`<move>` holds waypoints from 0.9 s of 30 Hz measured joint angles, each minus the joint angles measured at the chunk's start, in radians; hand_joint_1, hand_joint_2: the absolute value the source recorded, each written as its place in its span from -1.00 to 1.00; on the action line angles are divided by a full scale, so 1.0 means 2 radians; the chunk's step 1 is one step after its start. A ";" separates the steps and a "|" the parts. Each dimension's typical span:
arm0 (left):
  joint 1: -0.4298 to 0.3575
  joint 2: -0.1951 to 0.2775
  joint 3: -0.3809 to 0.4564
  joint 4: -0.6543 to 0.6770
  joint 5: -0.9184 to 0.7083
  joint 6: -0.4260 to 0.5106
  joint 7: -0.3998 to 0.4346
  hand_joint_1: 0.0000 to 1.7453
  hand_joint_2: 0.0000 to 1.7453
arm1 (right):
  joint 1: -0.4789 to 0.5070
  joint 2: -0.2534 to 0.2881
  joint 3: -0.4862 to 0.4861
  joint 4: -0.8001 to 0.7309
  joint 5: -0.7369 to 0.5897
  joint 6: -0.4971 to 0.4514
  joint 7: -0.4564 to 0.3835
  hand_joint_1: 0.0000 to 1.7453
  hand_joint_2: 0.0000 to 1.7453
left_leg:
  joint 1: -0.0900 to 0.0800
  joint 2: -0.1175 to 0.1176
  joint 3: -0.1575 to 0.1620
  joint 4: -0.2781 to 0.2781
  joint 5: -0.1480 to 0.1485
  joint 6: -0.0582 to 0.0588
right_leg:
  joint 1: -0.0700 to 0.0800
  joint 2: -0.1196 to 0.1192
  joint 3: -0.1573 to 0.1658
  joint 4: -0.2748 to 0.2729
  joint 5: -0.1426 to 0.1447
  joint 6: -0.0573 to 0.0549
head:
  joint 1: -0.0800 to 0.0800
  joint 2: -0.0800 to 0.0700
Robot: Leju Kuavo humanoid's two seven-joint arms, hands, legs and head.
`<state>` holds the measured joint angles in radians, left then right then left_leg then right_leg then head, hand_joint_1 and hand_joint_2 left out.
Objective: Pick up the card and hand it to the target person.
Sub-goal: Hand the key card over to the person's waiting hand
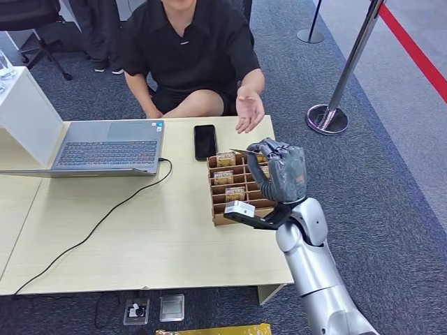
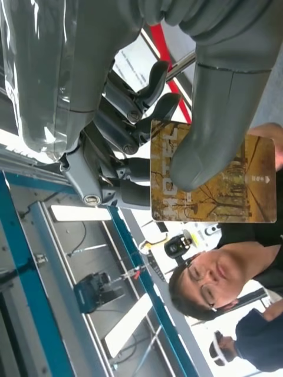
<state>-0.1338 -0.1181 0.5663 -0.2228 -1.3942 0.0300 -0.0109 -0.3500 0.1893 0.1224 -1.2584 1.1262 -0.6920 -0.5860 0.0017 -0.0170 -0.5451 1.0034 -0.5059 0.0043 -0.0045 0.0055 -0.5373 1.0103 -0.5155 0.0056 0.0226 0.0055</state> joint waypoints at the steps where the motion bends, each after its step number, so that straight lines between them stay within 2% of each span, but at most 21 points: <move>1: -0.001 0.000 0.000 0.000 -0.002 0.000 0.000 -1.00 1.00 | -0.005 0.005 0.002 0.002 0.003 0.000 0.000 1.00 1.00 | 0.000 0.000 0.000 0.000 0.000 0.000 | 0.000 0.000 0.000 0.000 0.000 0.000 | 0.000 0.000; 10: -0.006 -0.002 -0.007 0.000 -0.011 0.001 0.006 -1.00 1.00 | -0.048 0.032 0.031 0.044 0.047 0.000 0.016 1.00 1.00 | 0.000 0.000 0.000 0.000 0.000 0.000 | 0.000 0.000 0.000 0.000 0.000 0.000 | 0.000 0.000; 17: -0.007 -0.002 -0.020 0.000 -0.031 0.013 0.045 -1.00 1.00 | -0.062 0.039 0.037 0.063 0.066 0.000 0.028 1.00 1.00 | 0.000 0.000 0.000 0.000 0.000 0.000 | 0.000 0.000 0.000 0.000 0.000 0.000 | 0.000 0.000; 21: -0.006 -0.002 -0.022 0.000 -0.028 -0.001 0.045 -1.00 -1.00 | -0.062 0.038 0.036 0.067 0.072 0.000 0.030 -0.88 1.00 | 0.000 0.000 0.000 0.000 0.000 0.000 | 0.000 0.000 -0.001 0.000 0.000 0.000 | 0.001 0.000; 24: -0.006 -0.001 -0.022 0.000 -0.021 -0.006 0.041 -1.00 -1.00 | -0.062 0.038 0.035 0.068 0.073 0.000 0.030 -1.00 1.00 | 0.000 0.000 0.000 0.000 0.000 0.000 | 0.000 0.000 -0.001 0.000 0.000 0.000 | 0.001 0.000; 27: -0.005 -0.001 -0.021 0.000 -0.018 -0.006 0.037 -1.00 -1.00 | -0.062 0.038 0.031 0.068 0.074 0.000 0.027 -1.00 1.00 | 0.000 0.000 0.000 0.000 0.000 0.000 | 0.000 0.000 -0.001 0.000 0.000 0.000 | 0.001 0.000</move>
<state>-0.1439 -0.1196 0.5238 -0.2227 -1.4305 0.0178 0.0634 -0.4731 0.2659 0.1850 -1.1216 1.2744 -0.6916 -0.5328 0.0017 -0.0175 -0.5458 1.0038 -0.5059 0.0043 -0.0045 0.0053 -0.5385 1.0103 -0.5155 0.0056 0.0237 0.0056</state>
